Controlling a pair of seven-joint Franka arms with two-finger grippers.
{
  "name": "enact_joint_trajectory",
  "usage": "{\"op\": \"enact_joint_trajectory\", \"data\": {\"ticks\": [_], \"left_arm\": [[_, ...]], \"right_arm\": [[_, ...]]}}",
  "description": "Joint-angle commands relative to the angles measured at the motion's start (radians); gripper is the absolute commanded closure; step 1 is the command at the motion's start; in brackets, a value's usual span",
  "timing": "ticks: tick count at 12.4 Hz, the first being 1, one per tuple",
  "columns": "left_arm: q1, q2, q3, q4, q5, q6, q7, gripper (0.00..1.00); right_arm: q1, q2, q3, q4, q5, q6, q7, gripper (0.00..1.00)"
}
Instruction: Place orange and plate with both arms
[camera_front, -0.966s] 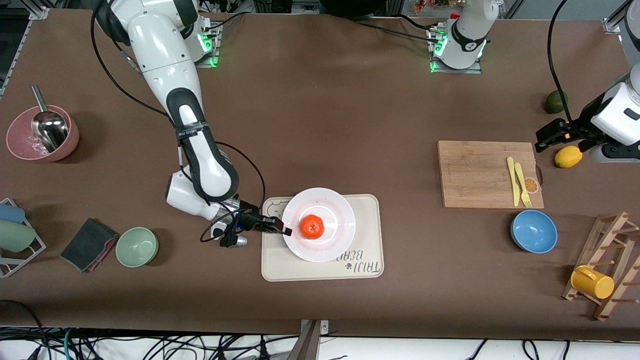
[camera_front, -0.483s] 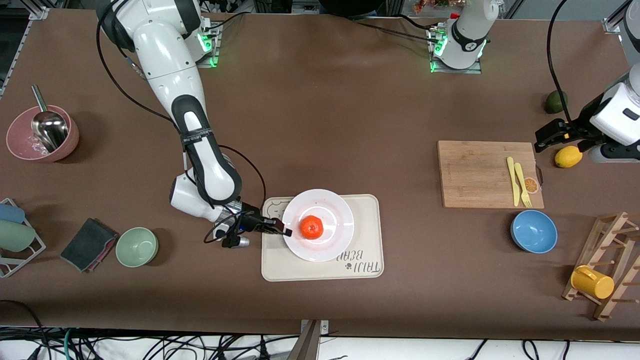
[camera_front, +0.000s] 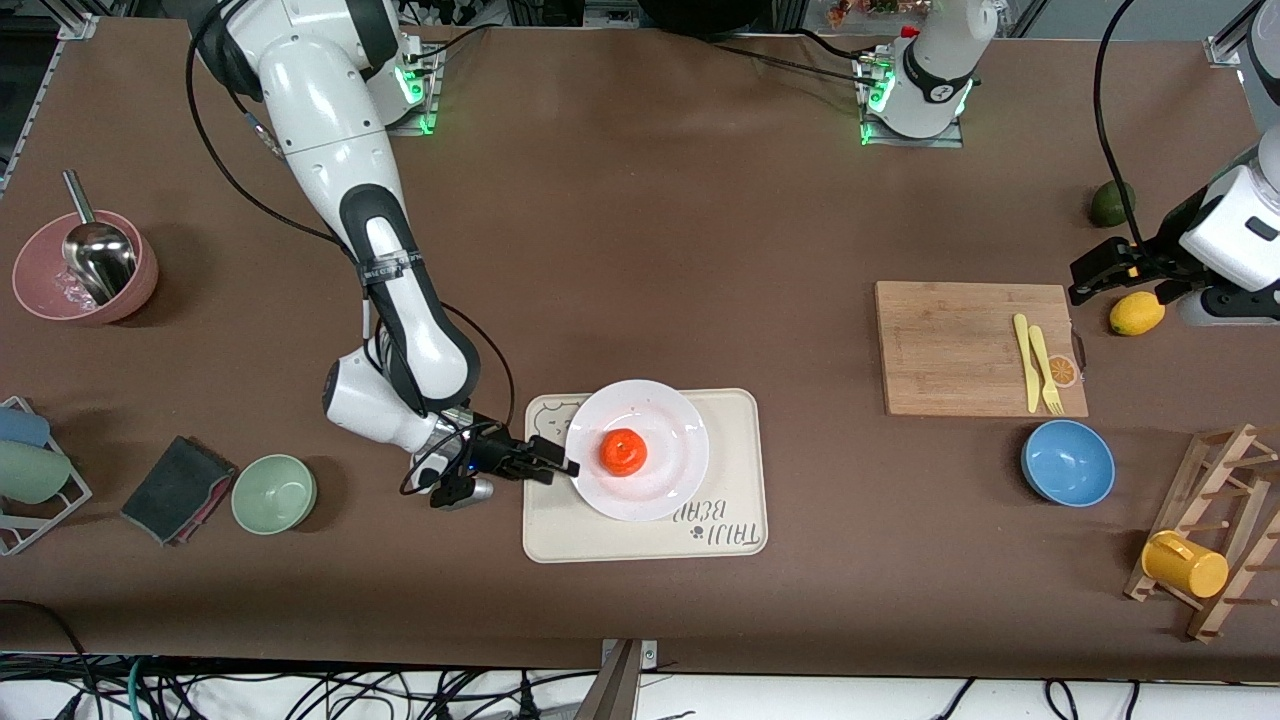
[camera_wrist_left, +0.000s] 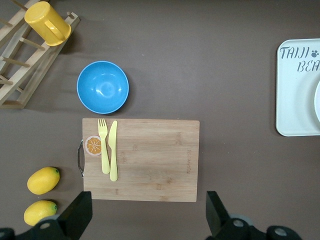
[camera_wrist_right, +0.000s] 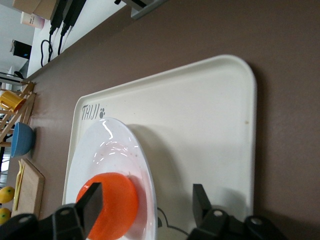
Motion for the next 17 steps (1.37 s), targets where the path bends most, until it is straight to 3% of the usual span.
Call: {"op": "enact_joint_trajectory", "data": {"ticks": [1,4,6,8,11,14,17], "left_arm": [[0.014,-0.005,-0.007,-0.004,-0.021,-0.003,0.022,0.00],[0.014,-0.005,-0.007,-0.004,-0.021,-0.003,0.022,0.00],[0.014,-0.005,-0.007,-0.006,-0.021,-0.003,0.022,0.00],[0.012,-0.004,-0.007,-0.007,-0.021,-0.001,0.022,0.00],[0.014,-0.005,-0.007,-0.006,-0.021,-0.001,0.022,0.00],[0.014,-0.005,-0.007,-0.006,-0.021,-0.001,0.022,0.00],[0.014,-0.005,-0.007,-0.009,-0.021,-0.003,0.022,0.00]], "right_arm": [[-0.002,-0.080,-0.044,-0.020,-0.183,-0.061,0.028,0.00],[0.000,-0.176,-0.181,-0.025,-0.480,-0.321,0.093,0.00],[0.000,-0.238,-0.277,-0.022,-0.617,-0.502,0.079,0.00],[0.000,-0.301,-0.354,-0.020,-0.694,-0.652,0.073,0.00],[0.006,-0.373,-0.503,-0.017,-0.711,-0.856,0.074,0.00],[0.006,-0.491,-0.531,-0.017,-0.812,-0.978,0.083,0.00],[0.010,-0.641,-0.488,-0.043,-0.956,-1.027,0.175,0.00]]}}
